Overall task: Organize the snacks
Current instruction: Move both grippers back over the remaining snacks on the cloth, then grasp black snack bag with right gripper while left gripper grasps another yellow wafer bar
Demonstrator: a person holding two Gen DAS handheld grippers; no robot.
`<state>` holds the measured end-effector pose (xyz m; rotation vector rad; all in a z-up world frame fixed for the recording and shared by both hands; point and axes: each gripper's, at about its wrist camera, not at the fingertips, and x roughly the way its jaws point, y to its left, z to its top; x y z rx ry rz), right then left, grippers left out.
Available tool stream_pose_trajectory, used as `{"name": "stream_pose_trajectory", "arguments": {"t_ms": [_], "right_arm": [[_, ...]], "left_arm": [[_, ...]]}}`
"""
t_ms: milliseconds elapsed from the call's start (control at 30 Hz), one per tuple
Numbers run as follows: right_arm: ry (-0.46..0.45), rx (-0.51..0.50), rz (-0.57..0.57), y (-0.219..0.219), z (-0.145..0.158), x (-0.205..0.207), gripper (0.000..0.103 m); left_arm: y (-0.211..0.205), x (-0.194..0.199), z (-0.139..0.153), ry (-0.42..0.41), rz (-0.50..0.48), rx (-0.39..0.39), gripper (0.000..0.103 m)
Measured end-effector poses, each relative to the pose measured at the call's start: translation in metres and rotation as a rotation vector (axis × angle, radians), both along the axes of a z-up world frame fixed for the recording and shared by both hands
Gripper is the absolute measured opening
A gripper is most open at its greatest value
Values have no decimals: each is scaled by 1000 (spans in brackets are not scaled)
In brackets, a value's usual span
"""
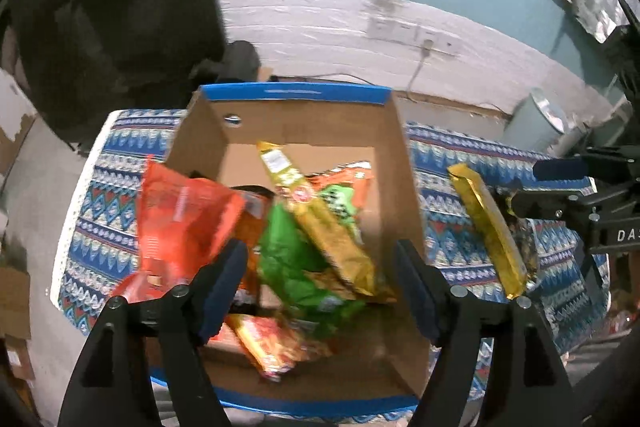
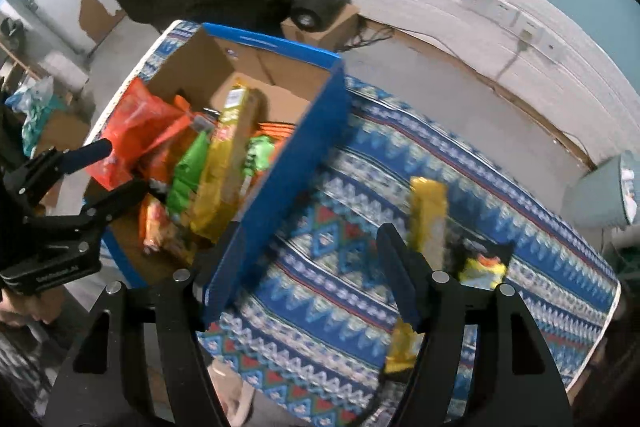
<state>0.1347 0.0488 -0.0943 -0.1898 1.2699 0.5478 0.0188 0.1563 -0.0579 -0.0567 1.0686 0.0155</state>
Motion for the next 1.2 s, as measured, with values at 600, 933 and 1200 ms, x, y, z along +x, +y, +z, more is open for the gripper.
{"name": "stream_pose_trajectory", "arguments": {"t_ms": [600,933,1200], "right_arm": [[39,-41,-120,-116,-28,-41,74],[117,-81,-205,-152,-71,-76,78],[201,-119,-245,-164,-115,-105,79]], "left_arm": [[-98,-4,-7,60,-154,-1,79],[-172,-29,-52,154,-323,96,79],[-197,-50,-80,195,-391,165,79]]}}
